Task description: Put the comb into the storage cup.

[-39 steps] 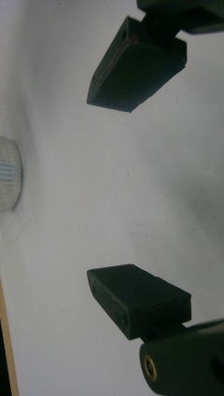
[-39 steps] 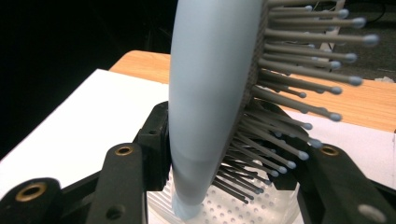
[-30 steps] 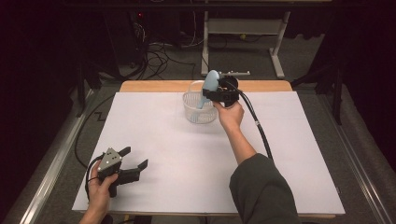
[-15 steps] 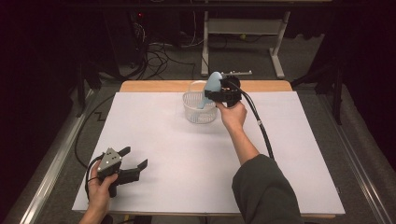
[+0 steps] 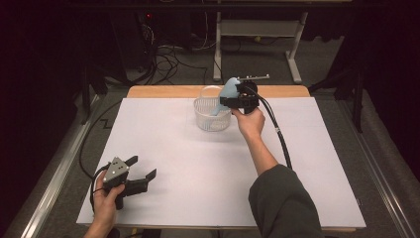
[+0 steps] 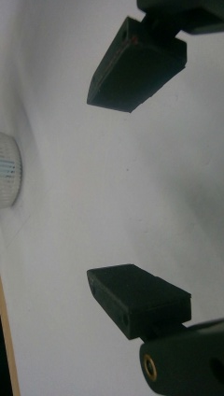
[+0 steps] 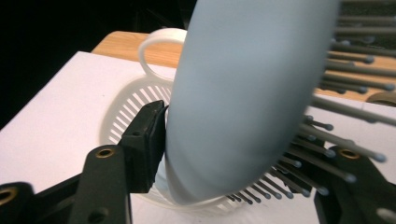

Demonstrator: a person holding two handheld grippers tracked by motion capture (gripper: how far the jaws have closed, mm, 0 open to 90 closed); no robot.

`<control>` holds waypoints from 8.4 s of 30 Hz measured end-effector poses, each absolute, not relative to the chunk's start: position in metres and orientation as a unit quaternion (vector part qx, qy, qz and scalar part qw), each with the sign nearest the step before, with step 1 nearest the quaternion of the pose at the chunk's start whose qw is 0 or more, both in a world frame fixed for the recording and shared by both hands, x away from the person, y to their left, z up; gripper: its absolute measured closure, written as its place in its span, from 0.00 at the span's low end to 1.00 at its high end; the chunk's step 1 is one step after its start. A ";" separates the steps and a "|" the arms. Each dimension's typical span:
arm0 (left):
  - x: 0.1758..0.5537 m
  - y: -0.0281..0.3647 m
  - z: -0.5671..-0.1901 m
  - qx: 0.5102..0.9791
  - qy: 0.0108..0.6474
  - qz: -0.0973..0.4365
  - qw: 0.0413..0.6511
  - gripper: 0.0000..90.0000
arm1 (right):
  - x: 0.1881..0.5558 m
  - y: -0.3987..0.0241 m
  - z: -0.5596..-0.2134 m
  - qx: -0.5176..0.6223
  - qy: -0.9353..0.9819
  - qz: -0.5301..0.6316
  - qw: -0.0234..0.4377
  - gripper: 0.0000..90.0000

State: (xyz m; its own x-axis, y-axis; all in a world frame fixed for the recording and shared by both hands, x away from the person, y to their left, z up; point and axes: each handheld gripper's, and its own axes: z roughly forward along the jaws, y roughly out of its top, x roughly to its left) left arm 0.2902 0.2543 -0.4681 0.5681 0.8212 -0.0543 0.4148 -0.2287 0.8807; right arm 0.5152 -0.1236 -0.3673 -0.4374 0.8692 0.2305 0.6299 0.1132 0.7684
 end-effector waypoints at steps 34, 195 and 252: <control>0.290 0.256 -0.469 0.750 0.414 0.214 0.470 0.18 | 0.517 -0.139 -0.369 0.519 0.740 0.406 0.133 0.37; 0.288 0.258 -0.467 0.735 0.429 0.233 0.470 0.18 | 0.406 -0.261 -0.365 0.460 0.720 0.478 0.204 0.32; 0.288 0.257 -0.467 0.735 0.430 0.233 0.469 0.18 | 0.376 -0.284 -0.368 0.458 0.710 0.493 0.206 0.32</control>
